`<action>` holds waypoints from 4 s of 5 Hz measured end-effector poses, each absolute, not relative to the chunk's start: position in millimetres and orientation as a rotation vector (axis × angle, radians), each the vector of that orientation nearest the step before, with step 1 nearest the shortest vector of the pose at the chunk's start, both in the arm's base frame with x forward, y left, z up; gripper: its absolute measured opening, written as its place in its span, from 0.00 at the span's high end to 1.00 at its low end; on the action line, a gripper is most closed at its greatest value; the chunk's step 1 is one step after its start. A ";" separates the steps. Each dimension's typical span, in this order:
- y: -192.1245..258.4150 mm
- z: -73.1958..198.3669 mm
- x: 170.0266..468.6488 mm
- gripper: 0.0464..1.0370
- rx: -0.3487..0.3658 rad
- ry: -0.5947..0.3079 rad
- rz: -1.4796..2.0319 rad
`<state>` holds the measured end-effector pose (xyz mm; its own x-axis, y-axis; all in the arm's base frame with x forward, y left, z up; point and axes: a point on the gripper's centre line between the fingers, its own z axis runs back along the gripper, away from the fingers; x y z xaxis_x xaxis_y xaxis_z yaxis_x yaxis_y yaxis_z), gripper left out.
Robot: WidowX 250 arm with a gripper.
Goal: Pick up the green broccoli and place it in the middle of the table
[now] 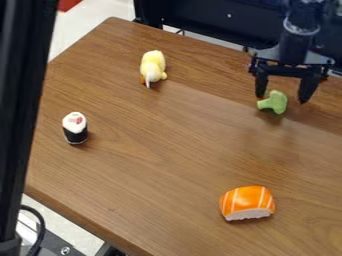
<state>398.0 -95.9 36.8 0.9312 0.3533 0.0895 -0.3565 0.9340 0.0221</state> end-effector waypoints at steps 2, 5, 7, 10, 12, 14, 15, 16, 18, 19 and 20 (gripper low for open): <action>-92.0 20.3 400.5 0.04 0.071 -0.071 0.380; -87.4 11.3 401.0 0.04 0.099 -0.082 0.378; -82.3 6.4 401.8 0.28 0.094 -0.085 0.361; -80.5 4.6 396.3 0.29 0.032 -0.040 0.317; -83.7 35.5 380.1 0.29 -0.004 -0.017 0.296; -71.8 81.1 367.0 0.29 -0.033 -0.009 0.261; -54.9 103.8 351.9 0.29 -0.031 0.004 0.194; -33.3 115.0 334.9 0.29 -0.024 0.005 0.141; 10.7 122.0 306.6 0.29 -0.039 -0.004 0.077; 26.1 106.1 299.5 0.29 -0.023 -0.020 0.071; 31.4 94.6 300.3 0.29 0.009 -0.058 0.089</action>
<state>300.3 31.4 94.6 0.9943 0.0889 0.0582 -0.0894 0.9960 0.0061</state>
